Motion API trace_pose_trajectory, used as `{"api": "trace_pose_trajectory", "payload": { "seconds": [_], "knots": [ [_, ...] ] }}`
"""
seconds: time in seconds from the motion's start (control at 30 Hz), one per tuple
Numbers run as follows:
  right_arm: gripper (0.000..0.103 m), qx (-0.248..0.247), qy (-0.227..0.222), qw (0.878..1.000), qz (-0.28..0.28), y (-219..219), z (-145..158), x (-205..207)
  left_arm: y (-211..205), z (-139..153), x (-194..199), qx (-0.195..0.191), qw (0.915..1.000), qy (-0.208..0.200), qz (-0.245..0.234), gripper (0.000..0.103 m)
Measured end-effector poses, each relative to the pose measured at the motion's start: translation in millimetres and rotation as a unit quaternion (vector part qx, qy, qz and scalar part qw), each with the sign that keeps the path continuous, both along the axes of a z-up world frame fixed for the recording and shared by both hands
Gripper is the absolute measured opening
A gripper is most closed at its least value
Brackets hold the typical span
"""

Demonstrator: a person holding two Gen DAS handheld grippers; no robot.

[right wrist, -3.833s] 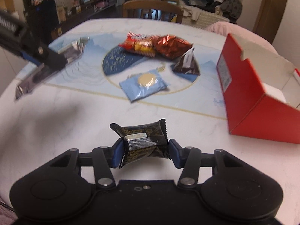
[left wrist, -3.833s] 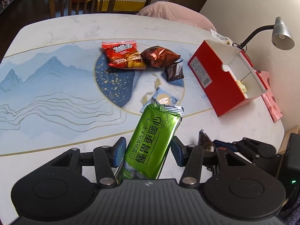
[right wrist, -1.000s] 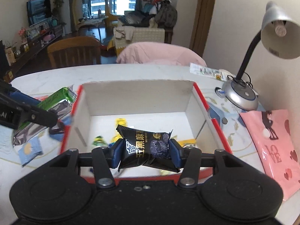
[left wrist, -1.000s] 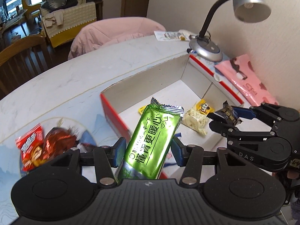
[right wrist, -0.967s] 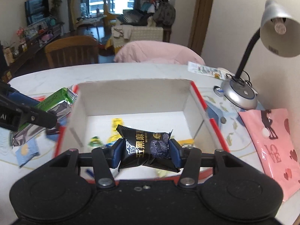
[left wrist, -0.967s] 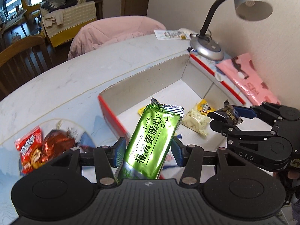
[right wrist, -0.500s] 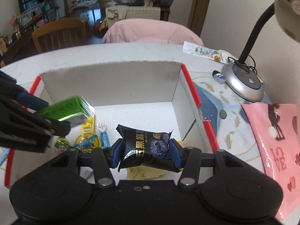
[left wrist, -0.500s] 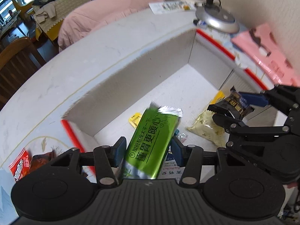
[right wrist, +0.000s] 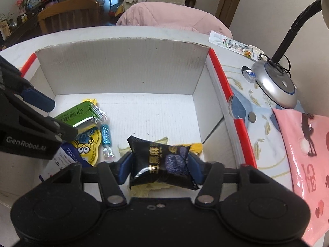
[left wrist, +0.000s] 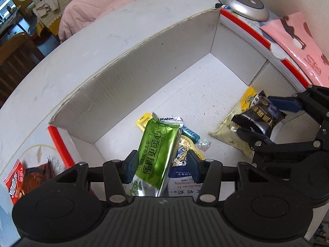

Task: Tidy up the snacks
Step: 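Open both grippers to drop the green bar and black packet into the box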

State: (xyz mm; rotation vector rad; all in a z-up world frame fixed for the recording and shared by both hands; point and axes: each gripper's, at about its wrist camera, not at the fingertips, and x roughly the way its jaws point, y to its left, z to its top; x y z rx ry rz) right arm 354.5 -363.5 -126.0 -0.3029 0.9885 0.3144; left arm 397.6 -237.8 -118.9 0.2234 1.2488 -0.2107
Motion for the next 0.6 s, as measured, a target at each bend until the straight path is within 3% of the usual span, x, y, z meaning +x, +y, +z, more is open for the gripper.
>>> {"api": "trace_pose_trajectory", "payload": {
  "seconds": [0.2,0.6],
  "knots": [
    [0.069,0.011,-0.007,1.000,0.009,0.7,11.4,-9.5,7.3,17.0,-16.4,-0.018,0.9996,-0.020,0.002,0.050],
    [0.080,0.054,-0.046,0.997,0.019,10.5,65.9,-44.8,32.3,63.6,-58.4,-0.058,0.9953,-0.076,0.018,0.050]
  ]
}}
